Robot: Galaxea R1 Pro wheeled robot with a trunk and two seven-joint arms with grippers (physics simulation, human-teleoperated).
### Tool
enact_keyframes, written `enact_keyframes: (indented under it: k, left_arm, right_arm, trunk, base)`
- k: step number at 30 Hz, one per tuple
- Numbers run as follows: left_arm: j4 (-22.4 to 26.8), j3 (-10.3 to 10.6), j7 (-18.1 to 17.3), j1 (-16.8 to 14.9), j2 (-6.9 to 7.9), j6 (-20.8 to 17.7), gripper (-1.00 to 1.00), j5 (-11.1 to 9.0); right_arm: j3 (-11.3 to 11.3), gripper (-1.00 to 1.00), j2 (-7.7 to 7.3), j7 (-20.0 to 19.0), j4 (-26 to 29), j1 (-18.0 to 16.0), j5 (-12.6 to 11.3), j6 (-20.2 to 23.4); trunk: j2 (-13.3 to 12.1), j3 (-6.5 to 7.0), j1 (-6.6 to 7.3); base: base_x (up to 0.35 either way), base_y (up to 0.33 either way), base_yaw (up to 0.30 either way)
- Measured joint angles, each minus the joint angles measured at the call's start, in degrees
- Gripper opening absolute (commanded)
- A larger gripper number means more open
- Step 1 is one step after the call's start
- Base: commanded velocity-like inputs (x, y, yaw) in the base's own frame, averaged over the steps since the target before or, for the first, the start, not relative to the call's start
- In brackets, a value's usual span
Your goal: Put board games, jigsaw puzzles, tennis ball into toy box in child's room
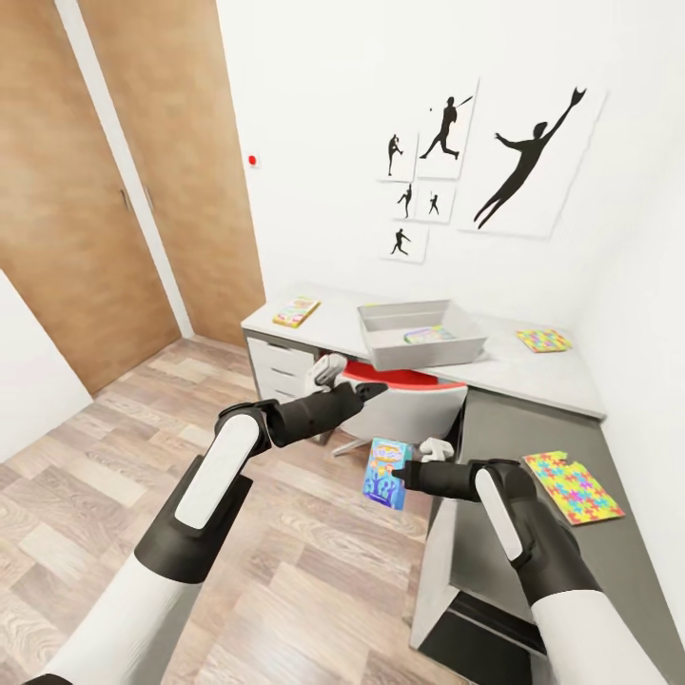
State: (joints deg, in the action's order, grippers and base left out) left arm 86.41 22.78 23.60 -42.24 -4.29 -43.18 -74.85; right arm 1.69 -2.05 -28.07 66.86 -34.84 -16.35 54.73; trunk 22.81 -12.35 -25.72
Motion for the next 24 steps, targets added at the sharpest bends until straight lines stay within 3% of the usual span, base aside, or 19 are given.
enact_keyframes:
  k: [8, 24]
  left_arm:
    - [0.0, 0.0, 0.1, 0.0, 0.01, 0.0, 1.0, 0.1]
    - [0.1, 0.1, 0.1, 0.0, 0.01, 0.0, 1.0, 0.1]
  right_arm:
    - [0.0, -1.0, -0.02, 0.0, 0.1, 0.0, 0.1, 0.0]
    - [0.0, -1.0, -0.1, 0.0, 1.3, 0.2, 0.2, 0.2]
  trunk:
    - [0.0, 0.0, -0.02]
    - [0.0, 0.0, -0.03]
  base:
    - [0.201, -0.071, 0.108]
    - [0.024, -0.007, 0.267]
